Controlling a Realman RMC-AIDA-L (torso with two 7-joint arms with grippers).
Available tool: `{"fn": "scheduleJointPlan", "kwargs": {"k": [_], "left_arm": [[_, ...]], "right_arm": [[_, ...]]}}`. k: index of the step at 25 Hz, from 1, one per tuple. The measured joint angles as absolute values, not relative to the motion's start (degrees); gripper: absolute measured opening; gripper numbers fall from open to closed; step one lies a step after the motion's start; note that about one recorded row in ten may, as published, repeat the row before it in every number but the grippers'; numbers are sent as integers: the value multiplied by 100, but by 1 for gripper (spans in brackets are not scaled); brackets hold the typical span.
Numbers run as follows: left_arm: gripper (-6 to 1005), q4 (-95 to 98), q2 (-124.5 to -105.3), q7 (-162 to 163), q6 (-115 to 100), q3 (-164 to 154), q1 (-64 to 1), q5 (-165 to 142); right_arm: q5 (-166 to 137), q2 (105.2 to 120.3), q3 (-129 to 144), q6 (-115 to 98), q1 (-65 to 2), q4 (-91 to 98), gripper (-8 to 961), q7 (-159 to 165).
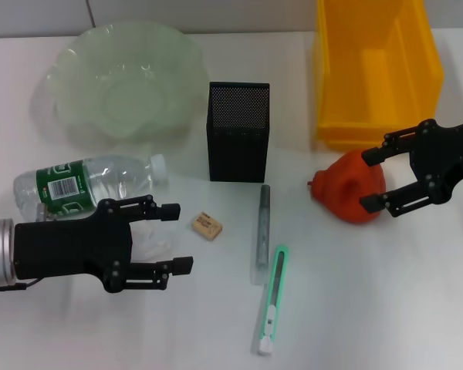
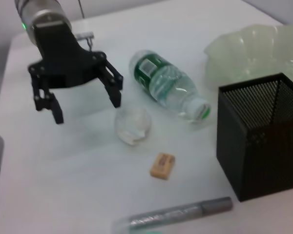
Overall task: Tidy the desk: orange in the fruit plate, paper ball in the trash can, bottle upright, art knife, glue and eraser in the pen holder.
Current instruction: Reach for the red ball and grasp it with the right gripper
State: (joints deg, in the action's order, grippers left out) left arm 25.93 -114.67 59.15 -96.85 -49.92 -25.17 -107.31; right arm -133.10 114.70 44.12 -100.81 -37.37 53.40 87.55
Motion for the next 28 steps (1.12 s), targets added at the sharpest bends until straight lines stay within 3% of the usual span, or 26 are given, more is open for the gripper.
{"fn": "scheduleJointPlan", "kwargs": {"k": [28], "left_arm": [[729,2655,-11484,6020,-9730,-4948,-2557,-10718]], "right_arm": [[-14284,11810,5032,-8596,-3859,5413,749,8719]]}}
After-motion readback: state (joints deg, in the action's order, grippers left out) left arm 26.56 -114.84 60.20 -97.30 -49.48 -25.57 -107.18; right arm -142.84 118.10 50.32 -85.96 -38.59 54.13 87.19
